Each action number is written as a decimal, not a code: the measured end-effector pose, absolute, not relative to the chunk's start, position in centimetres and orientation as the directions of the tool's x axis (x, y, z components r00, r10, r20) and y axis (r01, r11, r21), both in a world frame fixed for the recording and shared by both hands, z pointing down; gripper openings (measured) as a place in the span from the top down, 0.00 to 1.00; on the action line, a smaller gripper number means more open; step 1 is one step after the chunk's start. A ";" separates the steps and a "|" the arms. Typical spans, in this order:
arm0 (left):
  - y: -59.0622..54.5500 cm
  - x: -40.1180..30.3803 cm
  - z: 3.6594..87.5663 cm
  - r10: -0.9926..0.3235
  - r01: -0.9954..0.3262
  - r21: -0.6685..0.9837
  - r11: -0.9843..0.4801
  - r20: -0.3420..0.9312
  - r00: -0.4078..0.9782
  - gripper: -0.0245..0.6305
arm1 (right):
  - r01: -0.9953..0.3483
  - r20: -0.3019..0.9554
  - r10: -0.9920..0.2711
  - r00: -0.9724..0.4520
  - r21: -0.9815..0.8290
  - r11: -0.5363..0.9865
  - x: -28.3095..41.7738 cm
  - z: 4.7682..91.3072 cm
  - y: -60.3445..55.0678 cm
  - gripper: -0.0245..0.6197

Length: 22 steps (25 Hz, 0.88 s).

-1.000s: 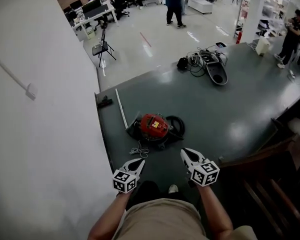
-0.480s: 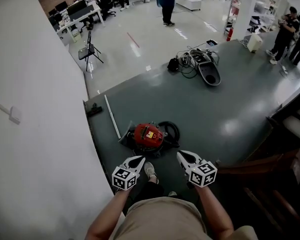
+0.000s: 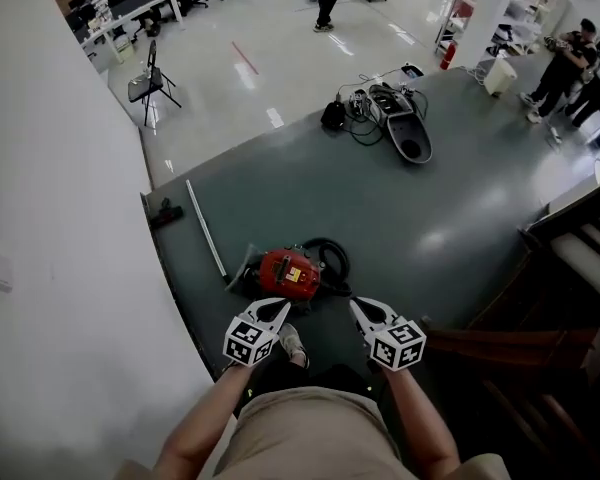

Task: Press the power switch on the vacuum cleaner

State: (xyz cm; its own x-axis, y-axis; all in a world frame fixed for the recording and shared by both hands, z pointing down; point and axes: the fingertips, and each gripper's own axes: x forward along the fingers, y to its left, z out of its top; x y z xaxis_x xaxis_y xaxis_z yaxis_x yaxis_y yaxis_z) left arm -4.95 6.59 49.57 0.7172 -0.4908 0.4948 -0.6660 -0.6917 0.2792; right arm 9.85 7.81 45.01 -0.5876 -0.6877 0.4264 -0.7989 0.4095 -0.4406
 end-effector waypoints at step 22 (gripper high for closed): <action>-2.5 -5.8 66.7 -0.379 -0.697 0.398 -0.596 0.626 0.681 0.96 | -0.875 0.690 -0.581 -0.431 -0.163 0.456 5.6 72.5 -5.0 0.95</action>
State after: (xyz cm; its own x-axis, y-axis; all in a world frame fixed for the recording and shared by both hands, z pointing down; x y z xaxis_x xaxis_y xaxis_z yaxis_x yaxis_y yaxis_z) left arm -5.79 -2.52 66.72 0.6812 -0.3788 0.6264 -0.6973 -0.5964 0.3976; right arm 5.55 -4.96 72.51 -0.4315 -0.5808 0.6903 -0.8748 0.4562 -0.1630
